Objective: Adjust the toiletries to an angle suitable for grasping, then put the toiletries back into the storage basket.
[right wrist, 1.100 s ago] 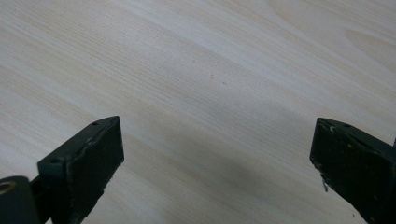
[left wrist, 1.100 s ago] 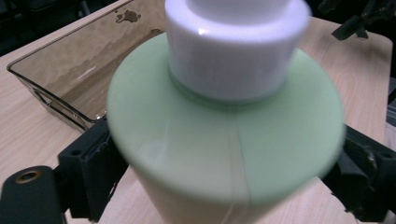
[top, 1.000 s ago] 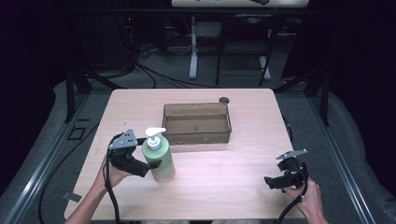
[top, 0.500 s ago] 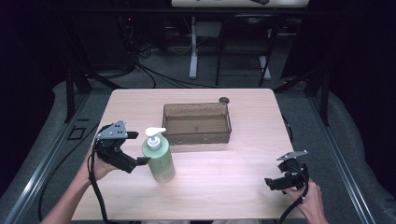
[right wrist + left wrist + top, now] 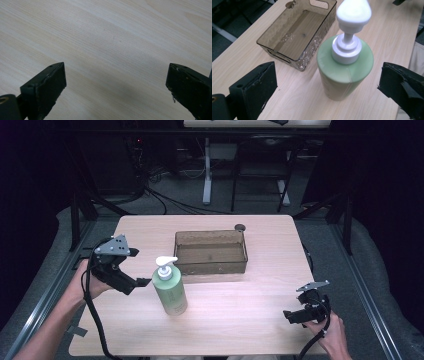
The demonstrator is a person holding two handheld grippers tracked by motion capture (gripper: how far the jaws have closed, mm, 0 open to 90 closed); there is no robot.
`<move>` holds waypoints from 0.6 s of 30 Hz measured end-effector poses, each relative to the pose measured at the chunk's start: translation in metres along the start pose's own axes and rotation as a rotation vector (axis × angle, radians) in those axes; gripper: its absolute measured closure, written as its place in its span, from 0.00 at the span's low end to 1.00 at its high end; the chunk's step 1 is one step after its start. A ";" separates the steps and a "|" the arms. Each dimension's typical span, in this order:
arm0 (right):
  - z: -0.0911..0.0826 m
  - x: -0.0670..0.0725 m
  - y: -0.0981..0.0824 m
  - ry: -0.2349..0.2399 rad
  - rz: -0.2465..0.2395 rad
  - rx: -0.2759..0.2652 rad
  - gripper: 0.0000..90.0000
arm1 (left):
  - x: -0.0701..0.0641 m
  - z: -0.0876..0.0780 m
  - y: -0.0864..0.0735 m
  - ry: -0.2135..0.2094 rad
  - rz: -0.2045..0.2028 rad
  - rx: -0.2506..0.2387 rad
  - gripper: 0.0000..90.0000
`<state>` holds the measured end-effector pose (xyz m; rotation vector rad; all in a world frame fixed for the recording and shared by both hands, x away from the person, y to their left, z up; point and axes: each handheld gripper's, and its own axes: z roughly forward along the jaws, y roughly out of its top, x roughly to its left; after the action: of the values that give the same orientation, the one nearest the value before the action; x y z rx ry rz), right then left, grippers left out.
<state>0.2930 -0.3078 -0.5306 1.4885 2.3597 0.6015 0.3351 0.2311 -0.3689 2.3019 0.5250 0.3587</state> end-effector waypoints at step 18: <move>0.000 0.000 -0.001 0.008 -0.008 0.012 0.03 | -0.005 0.010 0.062 -0.092 0.130 0.305 0.00</move>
<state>0.2921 -0.3085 -0.5315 1.4840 2.3783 0.5938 0.3513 0.1826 -0.3316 2.6413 0.4069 0.2468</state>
